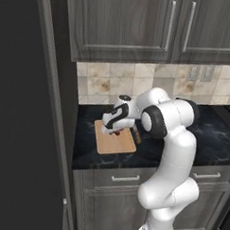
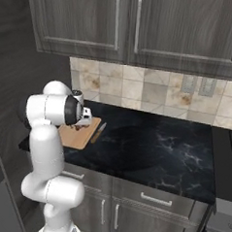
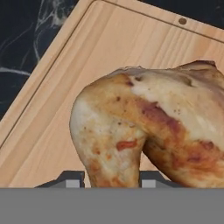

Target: Retrieve the chicken drumstick from the fridge and place it on the cutting board.

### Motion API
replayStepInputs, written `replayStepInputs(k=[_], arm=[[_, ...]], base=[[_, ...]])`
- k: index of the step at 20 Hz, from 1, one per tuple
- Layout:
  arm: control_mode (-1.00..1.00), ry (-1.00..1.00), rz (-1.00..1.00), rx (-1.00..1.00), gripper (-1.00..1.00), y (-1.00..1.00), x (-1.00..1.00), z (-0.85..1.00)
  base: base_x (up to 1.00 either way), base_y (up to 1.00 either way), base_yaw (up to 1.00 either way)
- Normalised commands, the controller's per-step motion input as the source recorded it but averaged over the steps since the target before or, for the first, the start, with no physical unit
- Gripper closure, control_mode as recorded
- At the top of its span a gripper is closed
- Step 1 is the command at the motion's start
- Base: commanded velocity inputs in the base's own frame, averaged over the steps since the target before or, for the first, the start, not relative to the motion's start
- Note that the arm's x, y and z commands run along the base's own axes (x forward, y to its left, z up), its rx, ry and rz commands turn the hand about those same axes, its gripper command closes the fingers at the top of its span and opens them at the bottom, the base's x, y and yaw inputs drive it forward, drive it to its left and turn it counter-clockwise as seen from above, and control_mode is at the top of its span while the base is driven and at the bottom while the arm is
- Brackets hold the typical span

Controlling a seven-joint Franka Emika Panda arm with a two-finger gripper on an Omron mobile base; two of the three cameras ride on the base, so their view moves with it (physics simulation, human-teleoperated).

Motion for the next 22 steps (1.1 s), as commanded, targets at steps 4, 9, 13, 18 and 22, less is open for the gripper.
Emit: replayStepInputs(k=[4, 9, 13, 18, 22], arm=[[-1.00, -0.03, 0.00, 0.00, -1.00, 0.01, 0.14, -0.04], [-1.00, 0.00, -0.01, 0.00, -1.00, 0.01, 0.06, 0.00], [-1.00, 0.00, 0.00, 0.00, -1.00, 0.00, -0.14, 0.38], [-1.00, 0.00, 0.00, -0.03, -1.00, 0.29, -0.73, 0.22], [-1.00, 0.00, 0.04, -0.18, -1.00, 0.54, -0.63, -0.68]], base=[[0.00, 0.00, 0.00], [0.00, 0.00, 0.00], [0.00, 0.00, 0.00], [0.00, 0.00, 0.00], [0.00, 0.00, 0.00]])
